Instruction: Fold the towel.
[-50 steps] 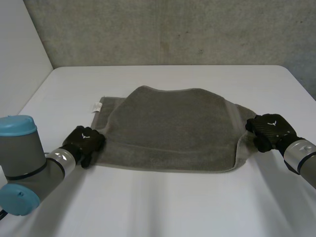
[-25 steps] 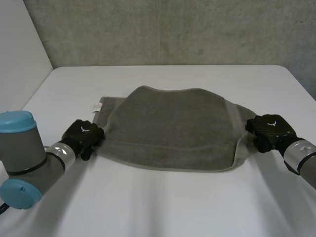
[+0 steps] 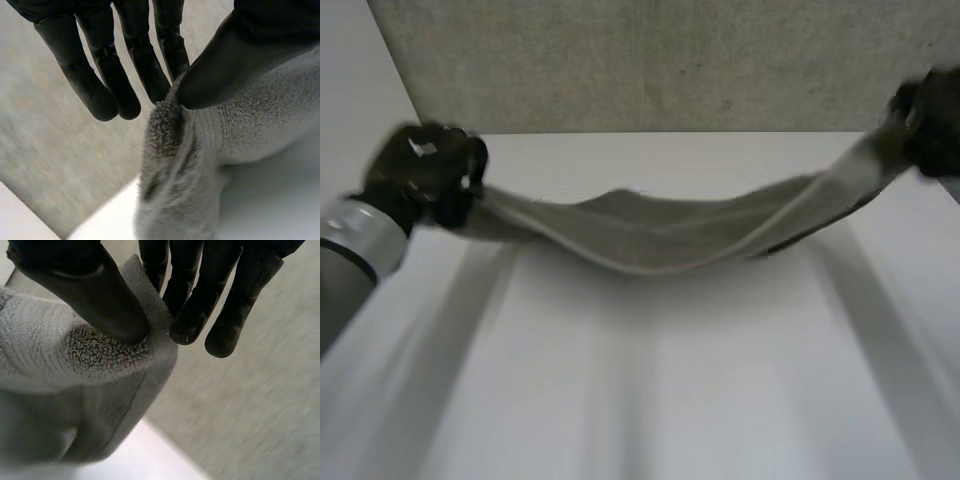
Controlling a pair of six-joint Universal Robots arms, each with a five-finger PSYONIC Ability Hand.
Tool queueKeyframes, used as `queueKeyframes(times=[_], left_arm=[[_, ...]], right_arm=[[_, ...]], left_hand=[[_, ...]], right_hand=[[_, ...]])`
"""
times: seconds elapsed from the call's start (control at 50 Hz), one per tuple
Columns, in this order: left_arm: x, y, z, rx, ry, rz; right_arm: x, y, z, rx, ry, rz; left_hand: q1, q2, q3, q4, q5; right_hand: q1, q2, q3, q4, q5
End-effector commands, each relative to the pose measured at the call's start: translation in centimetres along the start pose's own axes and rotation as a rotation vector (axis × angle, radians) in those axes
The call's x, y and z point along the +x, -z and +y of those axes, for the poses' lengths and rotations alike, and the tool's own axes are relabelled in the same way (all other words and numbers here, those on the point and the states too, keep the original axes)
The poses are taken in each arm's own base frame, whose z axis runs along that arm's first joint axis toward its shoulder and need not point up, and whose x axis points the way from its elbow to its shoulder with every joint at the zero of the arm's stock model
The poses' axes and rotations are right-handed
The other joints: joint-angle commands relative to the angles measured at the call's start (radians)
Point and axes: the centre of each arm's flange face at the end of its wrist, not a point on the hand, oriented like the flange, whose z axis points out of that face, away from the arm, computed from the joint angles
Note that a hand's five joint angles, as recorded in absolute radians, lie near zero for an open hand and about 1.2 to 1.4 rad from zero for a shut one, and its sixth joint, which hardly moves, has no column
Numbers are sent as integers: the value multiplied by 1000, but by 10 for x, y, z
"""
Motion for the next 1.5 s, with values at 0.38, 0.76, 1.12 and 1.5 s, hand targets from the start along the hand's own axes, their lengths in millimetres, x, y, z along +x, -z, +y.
queueKeyframes(times=[0.38,0.76,1.12,1.5], left_arm=[[-15,-26,-8,-147,69,26],[-50,-145,-97,279,-108,-233],[-28,-119,-3,84,193,-124],[30,-59,141,-226,-83,66]], right_arm=[[-13,-27,-12,-230,238,-127],[-25,-141,-58,499,528,382],[-70,-113,42,157,382,7],[-87,-67,199,-308,255,-155]], left_hand=[[25,-80,-148,-116,-254],[25,-80,-148,-116,-254],[25,-80,-148,-116,-254],[25,-80,-148,-116,-254]], right_hand=[[79,105,63,64,64],[79,105,63,64,64],[79,105,63,64,64],[79,105,63,64,64]])
